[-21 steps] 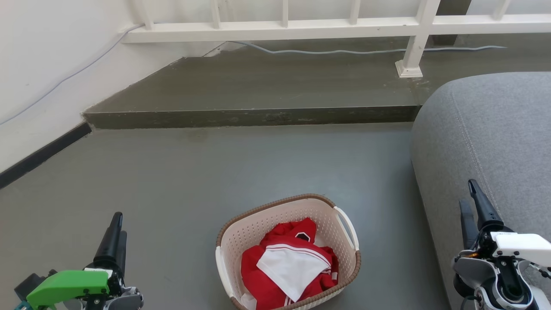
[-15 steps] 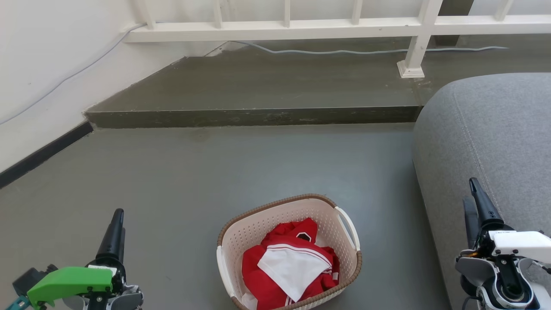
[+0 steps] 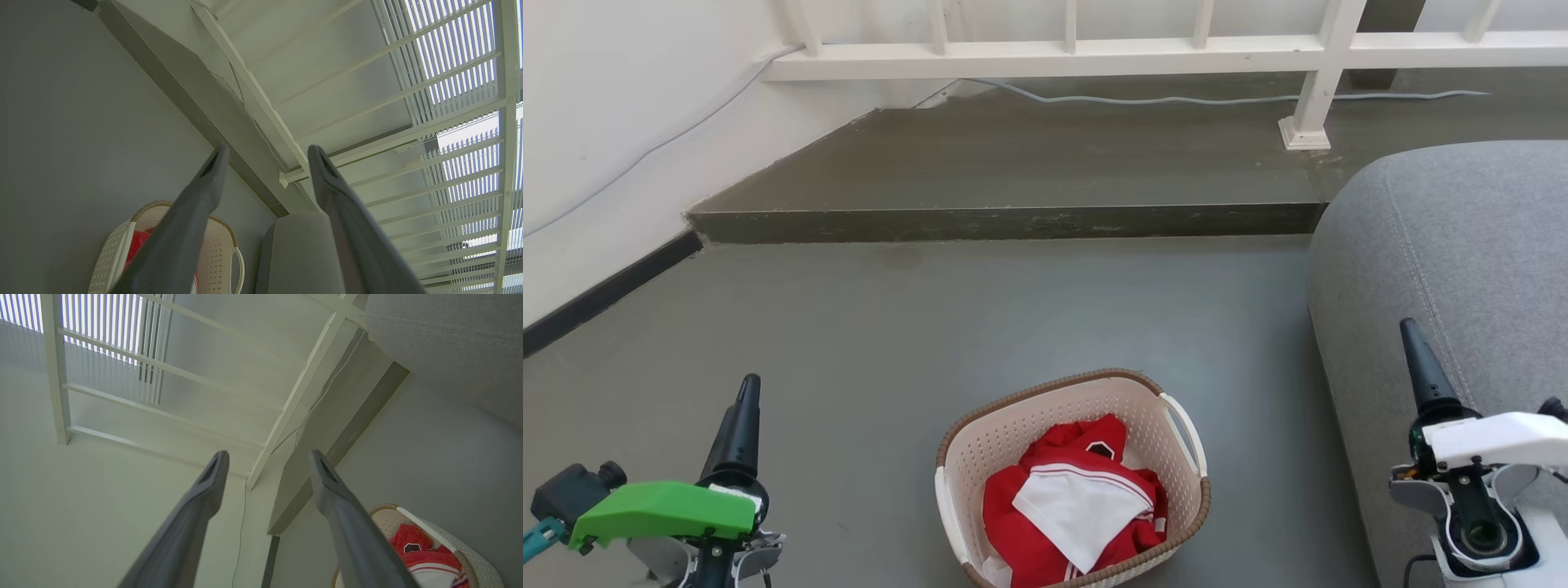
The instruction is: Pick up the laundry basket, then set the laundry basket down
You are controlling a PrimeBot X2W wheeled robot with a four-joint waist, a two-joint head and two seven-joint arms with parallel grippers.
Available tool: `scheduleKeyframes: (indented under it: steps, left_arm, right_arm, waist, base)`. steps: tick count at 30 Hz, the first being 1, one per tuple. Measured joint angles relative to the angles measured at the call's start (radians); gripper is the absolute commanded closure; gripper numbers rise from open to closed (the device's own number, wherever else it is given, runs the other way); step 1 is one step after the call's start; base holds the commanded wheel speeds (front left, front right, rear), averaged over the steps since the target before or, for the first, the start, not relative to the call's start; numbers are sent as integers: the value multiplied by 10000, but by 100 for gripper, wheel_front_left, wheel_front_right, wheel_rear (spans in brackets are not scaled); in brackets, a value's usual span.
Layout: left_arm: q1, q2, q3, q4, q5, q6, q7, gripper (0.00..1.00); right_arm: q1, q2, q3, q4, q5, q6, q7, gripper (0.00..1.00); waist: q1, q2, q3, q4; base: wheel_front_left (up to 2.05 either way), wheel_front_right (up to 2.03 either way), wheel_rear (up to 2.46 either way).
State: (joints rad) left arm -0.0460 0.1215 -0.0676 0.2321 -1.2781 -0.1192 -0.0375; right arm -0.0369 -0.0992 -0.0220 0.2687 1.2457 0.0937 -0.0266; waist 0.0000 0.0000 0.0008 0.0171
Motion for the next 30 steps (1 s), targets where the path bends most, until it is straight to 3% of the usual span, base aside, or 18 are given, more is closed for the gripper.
scheduleKeyframes:
  steps: [14,30]
  left_arm:
    - [-125,278,-627,-318,2535,562,-466,0]
    - [-170,523,-1567,-510,5346,1032,-1055,0]
  right_arm:
    - [-234,-491,959,-414,-3103,-355,-447,0]
    - [-260,-650,1898,-385,-6011,-1047,-1064,0]
  waist:
    - [0,0,9,18]
    - [0,0,13,122]
  base:
    - [0,0,0]
    - [0,0,0]
